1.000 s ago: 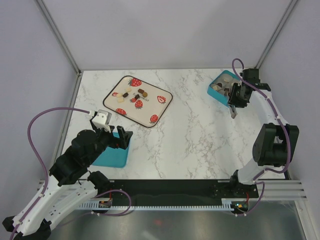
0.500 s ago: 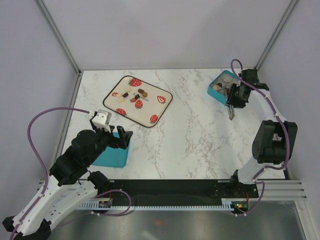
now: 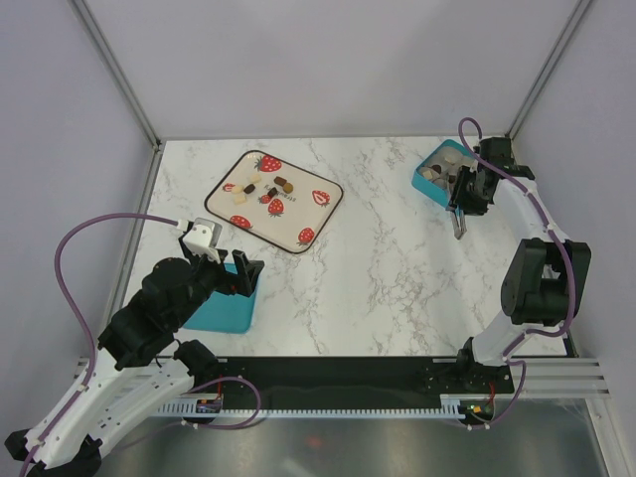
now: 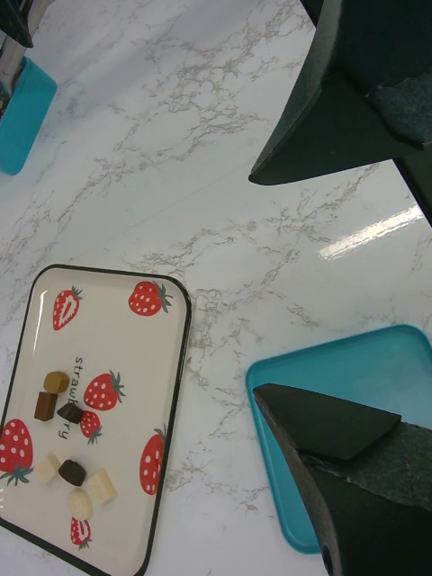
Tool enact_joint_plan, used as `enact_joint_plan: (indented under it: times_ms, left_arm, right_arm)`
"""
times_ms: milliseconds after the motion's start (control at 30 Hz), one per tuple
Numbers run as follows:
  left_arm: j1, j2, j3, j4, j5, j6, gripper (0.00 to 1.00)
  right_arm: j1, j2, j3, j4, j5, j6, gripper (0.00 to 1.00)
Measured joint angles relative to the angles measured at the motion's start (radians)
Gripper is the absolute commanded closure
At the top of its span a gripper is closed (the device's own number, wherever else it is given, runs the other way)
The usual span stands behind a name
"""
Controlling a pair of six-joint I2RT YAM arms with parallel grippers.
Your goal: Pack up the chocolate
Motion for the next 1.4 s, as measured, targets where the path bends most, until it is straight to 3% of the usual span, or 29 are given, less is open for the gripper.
enact_joint_plan:
  times_ms: [500, 600, 733, 900, 1167, 1400]
  left_arm:
    - [0.0, -0.001, 0.0, 0.0, 0.0, 0.0, 0.0]
    - [0.0, -0.005, 0.0, 0.0, -0.001, 0.0, 0.0]
    - [0.0, -0.014, 0.0, 0.0, -0.001, 0.0, 0.0]
    - [0.0, -0.034, 0.0, 0.001, -0.003, 0.0, 0.0]
    - [0.0, -0.043, 0.0, 0.001, -0.005, 0.0, 0.0]
    - [0.0, -0.046, 0.0, 0.0, -0.005, 0.001, 0.0]
  right_arm:
    - [0.037, -0.037, 0.075, -0.025, -0.002, 0.011, 0.54]
    - [0.119, -0.055, 0.098, -0.012, 0.014, 0.019, 0.53]
    - [0.332, -0.05, 0.112, 0.038, 0.044, 0.025, 0.53]
    - [0.607, 0.081, 0.196, 0.119, 0.087, 0.022, 0.52]
    - [0.763, 0.359, 0.362, 0.184, 0.151, -0.003, 0.5]
    - [0.797, 0.467, 0.446, 0.189, 0.178, -0.018, 0.49]
